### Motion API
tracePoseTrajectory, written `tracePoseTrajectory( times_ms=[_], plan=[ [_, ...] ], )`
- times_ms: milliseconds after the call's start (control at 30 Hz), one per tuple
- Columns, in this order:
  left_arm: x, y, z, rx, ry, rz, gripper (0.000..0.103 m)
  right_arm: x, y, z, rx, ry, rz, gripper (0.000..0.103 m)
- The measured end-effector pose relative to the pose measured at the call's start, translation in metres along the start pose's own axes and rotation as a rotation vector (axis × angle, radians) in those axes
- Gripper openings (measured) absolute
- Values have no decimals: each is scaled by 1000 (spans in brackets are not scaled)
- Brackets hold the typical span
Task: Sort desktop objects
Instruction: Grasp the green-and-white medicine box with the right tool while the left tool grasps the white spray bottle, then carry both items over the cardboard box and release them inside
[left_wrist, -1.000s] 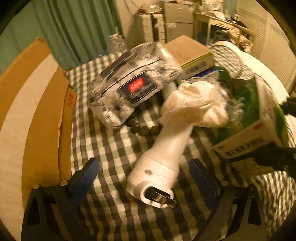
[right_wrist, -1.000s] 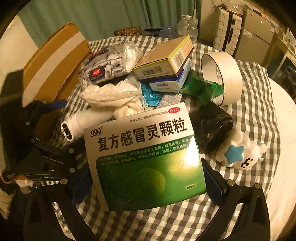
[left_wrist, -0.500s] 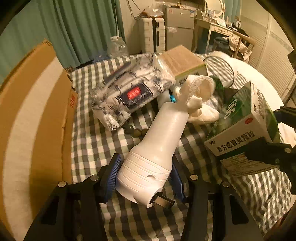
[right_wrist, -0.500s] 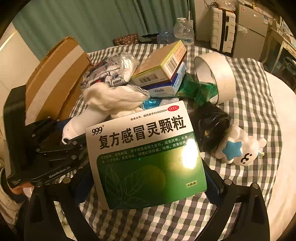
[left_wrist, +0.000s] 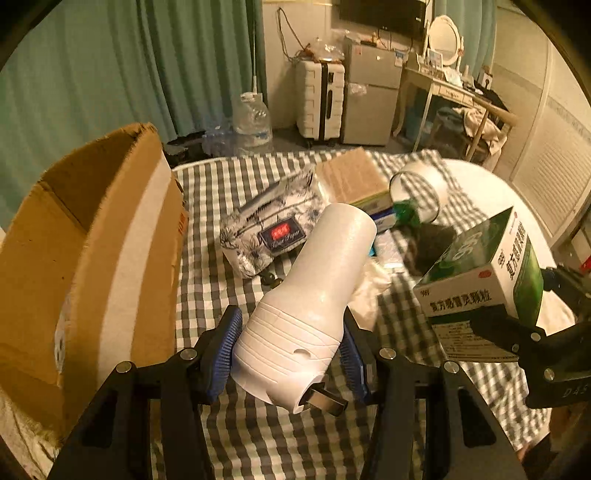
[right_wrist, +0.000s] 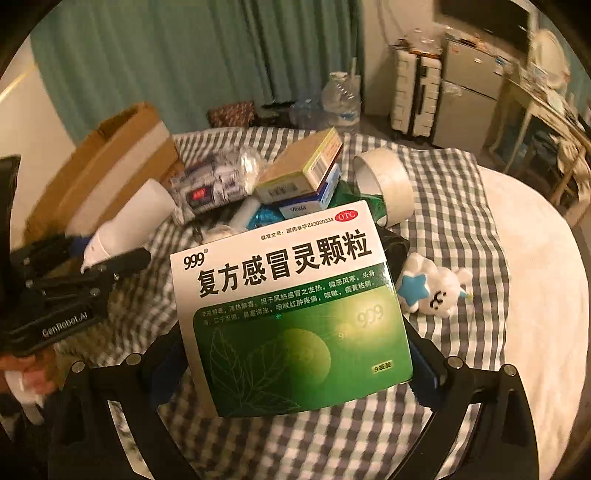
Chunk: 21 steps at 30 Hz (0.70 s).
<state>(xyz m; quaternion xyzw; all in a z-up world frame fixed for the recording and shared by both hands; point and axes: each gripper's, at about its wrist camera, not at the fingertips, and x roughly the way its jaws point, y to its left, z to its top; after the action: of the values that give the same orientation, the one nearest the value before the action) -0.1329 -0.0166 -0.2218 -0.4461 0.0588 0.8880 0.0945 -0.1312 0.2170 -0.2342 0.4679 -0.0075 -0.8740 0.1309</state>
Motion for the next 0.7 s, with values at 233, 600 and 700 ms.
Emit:
tracePoseTrajectory(
  times_ms=[233, 600, 700],
  plan=[
    [-40, -5, 12, -21, -79, -4, 53, -56, -8, -1, 120, -143, -47, 99],
    [-113, 16, 35, -81, -226, -6, 53, -149, 14, 29, 163, -345, -104, 99],
    [-132, 26, 37, -92, -269, -1, 53, -169, 29, 38, 164, -392, -93, 99]
  ],
)
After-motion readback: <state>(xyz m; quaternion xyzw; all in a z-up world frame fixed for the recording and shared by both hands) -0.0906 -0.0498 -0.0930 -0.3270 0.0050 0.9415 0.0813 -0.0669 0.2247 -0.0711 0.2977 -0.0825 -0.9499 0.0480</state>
